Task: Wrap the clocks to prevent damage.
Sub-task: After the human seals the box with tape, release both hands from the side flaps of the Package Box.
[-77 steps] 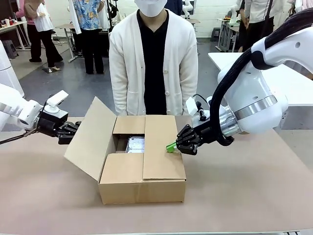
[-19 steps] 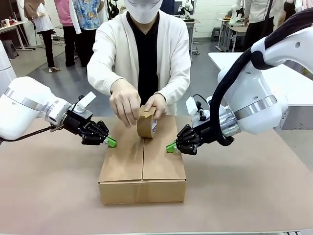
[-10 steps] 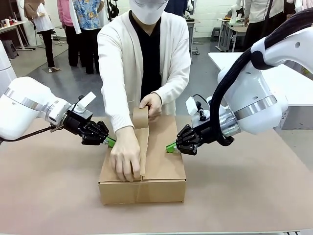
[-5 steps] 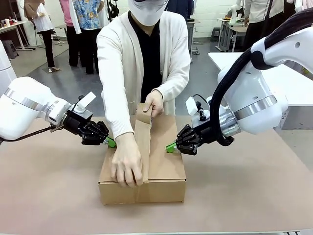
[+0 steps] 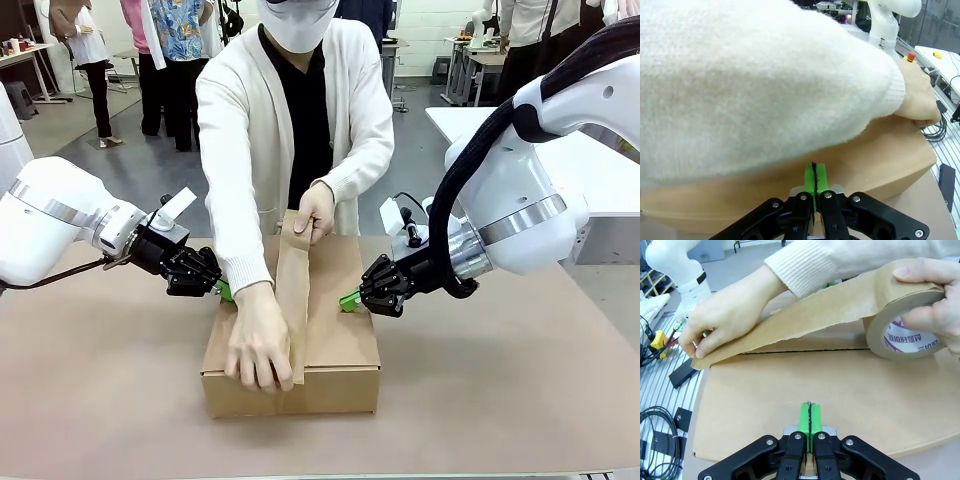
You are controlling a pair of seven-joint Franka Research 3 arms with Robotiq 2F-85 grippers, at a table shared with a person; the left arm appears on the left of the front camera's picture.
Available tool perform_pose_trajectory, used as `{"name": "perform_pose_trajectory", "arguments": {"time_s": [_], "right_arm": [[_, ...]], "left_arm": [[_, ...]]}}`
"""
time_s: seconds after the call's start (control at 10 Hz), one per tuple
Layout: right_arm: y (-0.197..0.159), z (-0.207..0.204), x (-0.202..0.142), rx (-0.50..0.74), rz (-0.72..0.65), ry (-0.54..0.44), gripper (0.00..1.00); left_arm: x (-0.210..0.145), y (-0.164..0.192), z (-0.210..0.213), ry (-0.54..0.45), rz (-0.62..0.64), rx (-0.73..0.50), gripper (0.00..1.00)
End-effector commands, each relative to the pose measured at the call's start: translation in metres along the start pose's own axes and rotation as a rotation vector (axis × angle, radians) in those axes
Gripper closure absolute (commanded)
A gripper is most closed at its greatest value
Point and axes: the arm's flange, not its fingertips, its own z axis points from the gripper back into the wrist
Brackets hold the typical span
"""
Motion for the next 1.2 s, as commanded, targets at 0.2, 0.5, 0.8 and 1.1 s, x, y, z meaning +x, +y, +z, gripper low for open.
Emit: {"name": "perform_pose_trajectory", "arguments": {"time_s": [0.2,0.5,0.8,1.1], "right_arm": [[0.0003,-0.0030,-0.0037,0.002,-0.006,0.008,0.99],[0.0003,-0.0030,-0.0037,0.002,-0.006,0.008,0.99],[0.0003,-0.0030,-0.0037,0.002,-0.006,0.008,0.99],[0.0003,-0.0030,-0.0037,0.002,-0.006,0.008,0.99]], "left_arm": [[-0.0049,-0.0001,-0.0027,-0.003,0.000,0.010,1.00],[-0.0049,-0.0001,-0.0027,-0.003,0.000,0.010,1.00],[-0.0049,-0.0001,-0.0027,-0.003,0.000,0.010,1.00],[-0.0049,-0.0001,-0.0027,-0.003,0.000,0.010,1.00]]}}
